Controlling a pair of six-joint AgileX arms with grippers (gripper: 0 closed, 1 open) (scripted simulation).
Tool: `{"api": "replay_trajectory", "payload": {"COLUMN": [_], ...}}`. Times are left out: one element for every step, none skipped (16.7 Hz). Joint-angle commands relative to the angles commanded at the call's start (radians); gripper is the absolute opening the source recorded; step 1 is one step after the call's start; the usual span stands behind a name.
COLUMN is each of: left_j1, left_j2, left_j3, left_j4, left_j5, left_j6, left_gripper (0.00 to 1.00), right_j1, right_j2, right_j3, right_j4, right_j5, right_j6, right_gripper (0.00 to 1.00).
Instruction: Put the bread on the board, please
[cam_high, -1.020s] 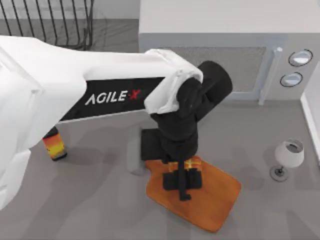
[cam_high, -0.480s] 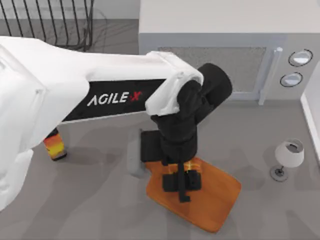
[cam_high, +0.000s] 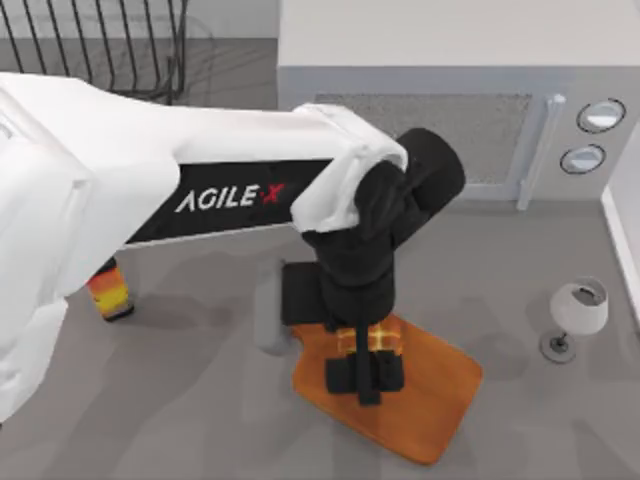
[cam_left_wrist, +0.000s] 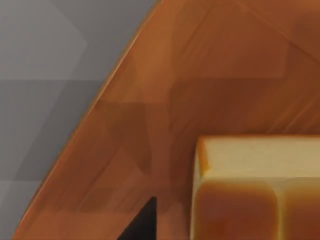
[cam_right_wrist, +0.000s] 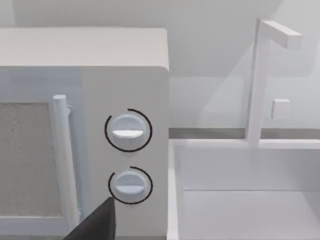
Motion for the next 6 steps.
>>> {"api": "replay_trajectory", "payload": {"left_j1": [0.0,0.0,0.0,0.0,0.0,0.0], "left_j2": [0.0,0.0,0.0,0.0,0.0,0.0], "left_j3": [0.0,0.0,0.0,0.0,0.0,0.0], "left_j4": [0.0,0.0,0.0,0.0,0.0,0.0], "left_j5": [0.0,0.0,0.0,0.0,0.0,0.0], "left_j6": [0.0,0.0,0.0,0.0,0.0,0.0], "left_gripper": [1.0,1.0,1.0,1.0,1.0,1.0], "right_j1": [0.0,0.0,0.0,0.0,0.0,0.0], "right_j2": [0.0,0.0,0.0,0.0,0.0,0.0], "right_j3": [0.0,0.0,0.0,0.0,0.0,0.0], "right_j4": [0.0,0.0,0.0,0.0,0.0,0.0], "right_j5": [0.0,0.0,0.0,0.0,0.0,0.0], "right_j6": [0.0,0.0,0.0,0.0,0.0,0.0], "right_gripper": [1.0,1.0,1.0,1.0,1.0,1.0]}}
